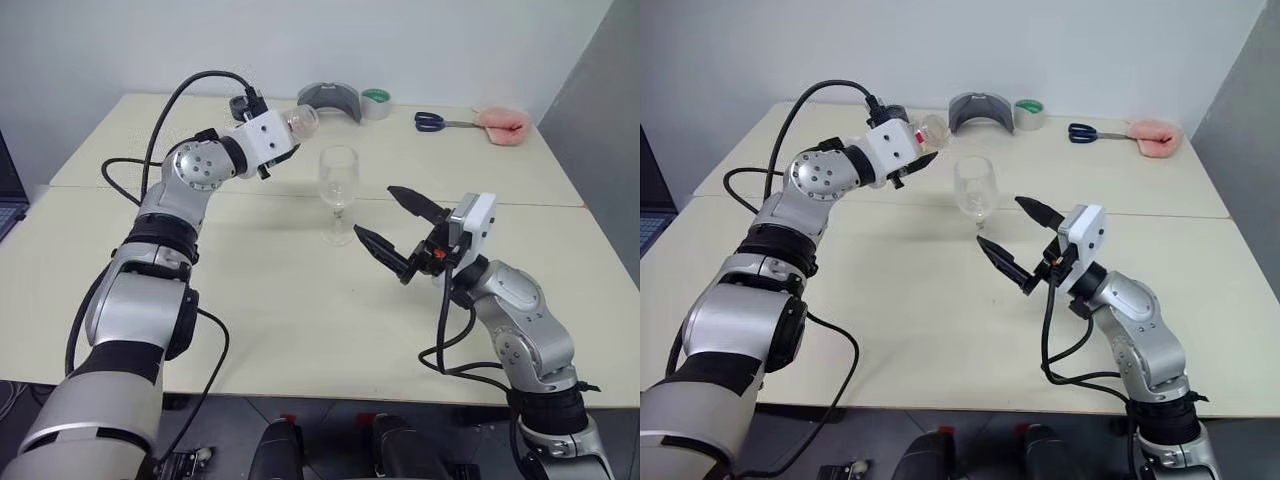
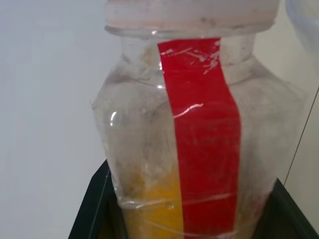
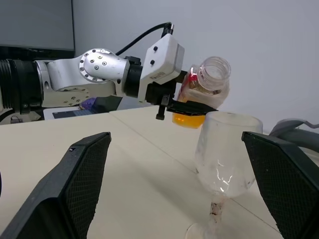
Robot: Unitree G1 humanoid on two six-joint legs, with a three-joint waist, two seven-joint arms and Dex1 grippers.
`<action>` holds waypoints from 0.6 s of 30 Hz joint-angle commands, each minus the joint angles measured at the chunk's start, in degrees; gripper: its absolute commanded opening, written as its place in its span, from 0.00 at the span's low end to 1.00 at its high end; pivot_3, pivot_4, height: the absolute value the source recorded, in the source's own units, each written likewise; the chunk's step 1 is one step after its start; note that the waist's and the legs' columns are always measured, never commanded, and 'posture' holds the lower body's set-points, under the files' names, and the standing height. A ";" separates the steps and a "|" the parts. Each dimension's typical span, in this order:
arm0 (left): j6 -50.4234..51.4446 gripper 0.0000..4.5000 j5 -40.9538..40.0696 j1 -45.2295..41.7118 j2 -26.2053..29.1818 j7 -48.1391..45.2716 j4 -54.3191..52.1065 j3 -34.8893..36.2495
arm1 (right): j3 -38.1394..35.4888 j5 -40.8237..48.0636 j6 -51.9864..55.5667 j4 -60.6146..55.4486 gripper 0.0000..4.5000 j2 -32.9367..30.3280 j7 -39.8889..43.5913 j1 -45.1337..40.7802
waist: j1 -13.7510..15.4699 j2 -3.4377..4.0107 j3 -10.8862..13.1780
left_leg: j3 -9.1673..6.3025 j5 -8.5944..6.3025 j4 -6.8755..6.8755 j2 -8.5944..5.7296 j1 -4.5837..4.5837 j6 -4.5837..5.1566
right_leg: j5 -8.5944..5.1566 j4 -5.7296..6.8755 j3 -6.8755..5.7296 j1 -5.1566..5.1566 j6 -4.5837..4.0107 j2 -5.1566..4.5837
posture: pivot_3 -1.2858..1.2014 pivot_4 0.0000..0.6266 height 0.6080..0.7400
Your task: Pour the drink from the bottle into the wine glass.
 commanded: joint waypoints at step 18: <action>-6.73 0.39 13.38 -7.87 1.53 13.38 2.99 -8.87 | -0.26 -1.82 -1.93 0.00 1.00 0.94 -0.18 -0.39 | 0.04 0.00 0.00 | 0.01 0.00 0.00 0.00 0.00 0.00 | 0.00 0.01 0.00 0.00 0.00 0.00 | 0.52 0.24 1.00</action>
